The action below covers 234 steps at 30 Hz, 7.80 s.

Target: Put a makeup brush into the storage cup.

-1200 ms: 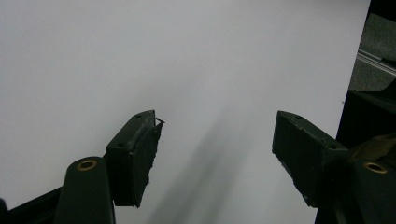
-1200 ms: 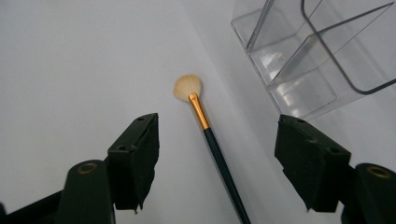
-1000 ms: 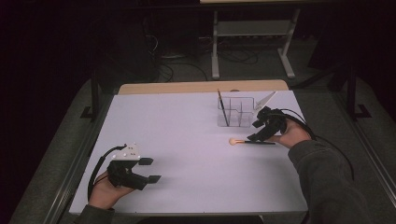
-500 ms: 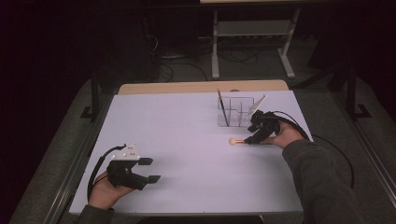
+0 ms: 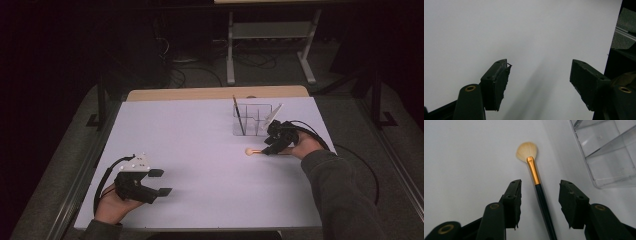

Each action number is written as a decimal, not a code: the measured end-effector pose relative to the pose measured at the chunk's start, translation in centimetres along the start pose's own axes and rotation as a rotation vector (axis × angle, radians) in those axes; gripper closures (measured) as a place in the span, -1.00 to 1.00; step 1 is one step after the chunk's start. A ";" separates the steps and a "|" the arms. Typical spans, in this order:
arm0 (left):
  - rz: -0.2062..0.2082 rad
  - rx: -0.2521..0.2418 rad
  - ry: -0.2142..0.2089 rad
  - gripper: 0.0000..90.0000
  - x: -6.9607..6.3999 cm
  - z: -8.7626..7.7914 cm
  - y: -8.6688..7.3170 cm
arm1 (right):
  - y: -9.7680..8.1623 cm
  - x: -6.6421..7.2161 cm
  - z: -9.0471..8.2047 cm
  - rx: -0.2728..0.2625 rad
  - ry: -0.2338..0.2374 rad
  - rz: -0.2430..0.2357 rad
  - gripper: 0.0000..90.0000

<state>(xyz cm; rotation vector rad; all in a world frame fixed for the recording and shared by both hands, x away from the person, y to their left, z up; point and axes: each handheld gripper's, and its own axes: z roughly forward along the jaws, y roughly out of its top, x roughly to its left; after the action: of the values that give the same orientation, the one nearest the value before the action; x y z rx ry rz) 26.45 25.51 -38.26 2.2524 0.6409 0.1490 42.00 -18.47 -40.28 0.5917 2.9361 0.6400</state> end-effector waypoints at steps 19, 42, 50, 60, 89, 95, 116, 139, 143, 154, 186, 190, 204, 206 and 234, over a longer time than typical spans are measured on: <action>0.001 0.002 -0.003 -0.33 0.0 0.0 0.0 | 0.1 -0.1 1.3 0.047 0.014 -0.017 0.35; -0.004 0.004 -0.005 -0.33 0.0 0.1 0.0 | 0.2 0.0 2.3 0.084 0.005 -0.050 0.68; -0.004 0.004 -0.006 -0.33 0.0 0.1 0.0 | 0.4 0.3 2.4 0.093 0.002 -0.073 0.81; -0.004 0.004 -0.006 -0.32 0.0 0.1 0.0 | 0.3 0.0 2.4 0.090 0.015 -0.048 0.84; 0.002 0.003 -0.005 -0.32 -0.1 0.2 0.1 | -0.5 0.7 -1.6 -0.113 0.034 0.021 0.84; -0.002 0.005 -0.007 -0.32 -0.2 0.3 0.1 | -0.7 1.2 -2.4 -0.161 0.038 0.026 0.84; 0.009 0.005 -0.011 -0.32 -0.3 0.5 0.3 | -0.7 3.3 -4.1 -0.291 0.070 0.021 0.84; 0.020 0.003 -0.050 -0.32 -1.0 1.5 0.9 | 1.4 7.5 -4.5 -0.397 0.128 -0.044 0.84; 0.027 -0.001 -0.063 -0.31 -1.2 1.8 1.2 | 2.1 8.3 -4.4 -0.402 0.140 -0.072 0.84; 0.037 -0.023 -0.103 -0.28 -1.7 2.0 2.6 | 3.3 9.8 -3.6 -0.418 0.182 -0.102 0.84; 0.145 0.017 -0.163 -0.15 -3.3 3.1 9.6 | 5.3 13.0 -2.5 -0.427 0.247 -0.209 0.84; 0.150 0.030 -0.172 -0.12 -3.6 3.3 10.1 | 5.4 13.4 -2.4 -0.431 0.254 -0.214 0.84; 0.157 0.054 -0.197 -0.03 -4.0 4.5 11.3 | 5.9 14.3 -2.0 -0.451 0.266 -0.244 0.84; 0.154 0.057 -0.203 0.03 -4.1 4.6 11.4 | 5.9 14.3 -2.1 -0.454 0.268 -0.247 0.84; 0.186 0.068 -0.252 0.78 -3.9 4.7 11.6 | 5.9 14.8 -1.8 -0.453 0.262 -0.275 0.84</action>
<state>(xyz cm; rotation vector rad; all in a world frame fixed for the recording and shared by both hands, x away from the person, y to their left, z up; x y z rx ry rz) 29.16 13.86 -32.91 2.3443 0.3072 -0.0664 30.11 -8.52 -36.16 0.0602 2.8568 1.3732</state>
